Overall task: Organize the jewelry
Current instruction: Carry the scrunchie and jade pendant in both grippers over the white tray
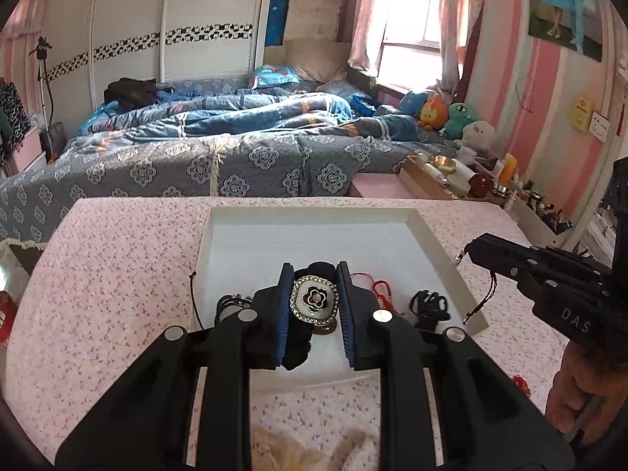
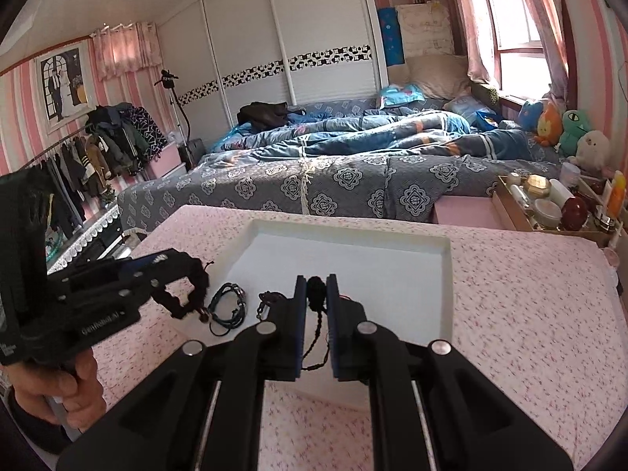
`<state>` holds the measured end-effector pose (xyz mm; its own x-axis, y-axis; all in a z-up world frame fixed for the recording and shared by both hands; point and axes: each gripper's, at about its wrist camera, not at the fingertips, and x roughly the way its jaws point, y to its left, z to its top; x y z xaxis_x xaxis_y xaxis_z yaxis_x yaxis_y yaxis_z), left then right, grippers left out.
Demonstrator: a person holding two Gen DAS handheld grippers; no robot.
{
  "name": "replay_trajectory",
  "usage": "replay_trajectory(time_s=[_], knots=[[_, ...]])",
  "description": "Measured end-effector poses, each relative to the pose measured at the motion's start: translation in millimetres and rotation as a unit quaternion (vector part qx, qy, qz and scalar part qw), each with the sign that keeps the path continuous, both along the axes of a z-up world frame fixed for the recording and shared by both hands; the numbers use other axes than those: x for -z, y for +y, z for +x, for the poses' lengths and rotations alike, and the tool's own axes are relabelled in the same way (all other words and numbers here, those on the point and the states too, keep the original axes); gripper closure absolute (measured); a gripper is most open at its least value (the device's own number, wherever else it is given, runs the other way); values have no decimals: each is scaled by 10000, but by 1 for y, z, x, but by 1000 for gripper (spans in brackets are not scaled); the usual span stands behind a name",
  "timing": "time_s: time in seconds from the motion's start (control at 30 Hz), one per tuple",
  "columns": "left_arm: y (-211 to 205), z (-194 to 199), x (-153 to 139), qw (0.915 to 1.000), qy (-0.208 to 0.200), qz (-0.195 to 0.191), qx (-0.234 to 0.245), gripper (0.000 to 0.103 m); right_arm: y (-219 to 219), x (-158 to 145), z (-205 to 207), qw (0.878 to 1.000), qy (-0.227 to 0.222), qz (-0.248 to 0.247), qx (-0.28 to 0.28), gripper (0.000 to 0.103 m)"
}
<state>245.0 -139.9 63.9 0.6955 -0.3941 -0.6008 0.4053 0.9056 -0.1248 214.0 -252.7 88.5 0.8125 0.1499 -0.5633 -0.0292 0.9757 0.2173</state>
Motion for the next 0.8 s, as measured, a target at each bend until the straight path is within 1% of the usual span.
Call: replay_trajectory(time_s=[0.13,0.3,0.43,0.57,0.67,0.8], knots=[[1,11,14,9999,125,-55,-73,83,4,12,16,10000,81,5,6,94],[-1,18,30,9997,198,64,-144,83,13,30,27,9996,244,-171,-1,94],[-3,23,43,9993,356,138,-37,83,17,44,32,9989,405,-226,-52,94],[-5,27,55,9982,584,3,131,83,17,53,35,9986,502,-78,-107,94],[-10,26,65,9981,587,-20,157,83,20,62,40,9980,606,-27,-163,94],[-19,25,76,9974,677,95,238,83,26,74,44,9969,747,-113,-240,94]])
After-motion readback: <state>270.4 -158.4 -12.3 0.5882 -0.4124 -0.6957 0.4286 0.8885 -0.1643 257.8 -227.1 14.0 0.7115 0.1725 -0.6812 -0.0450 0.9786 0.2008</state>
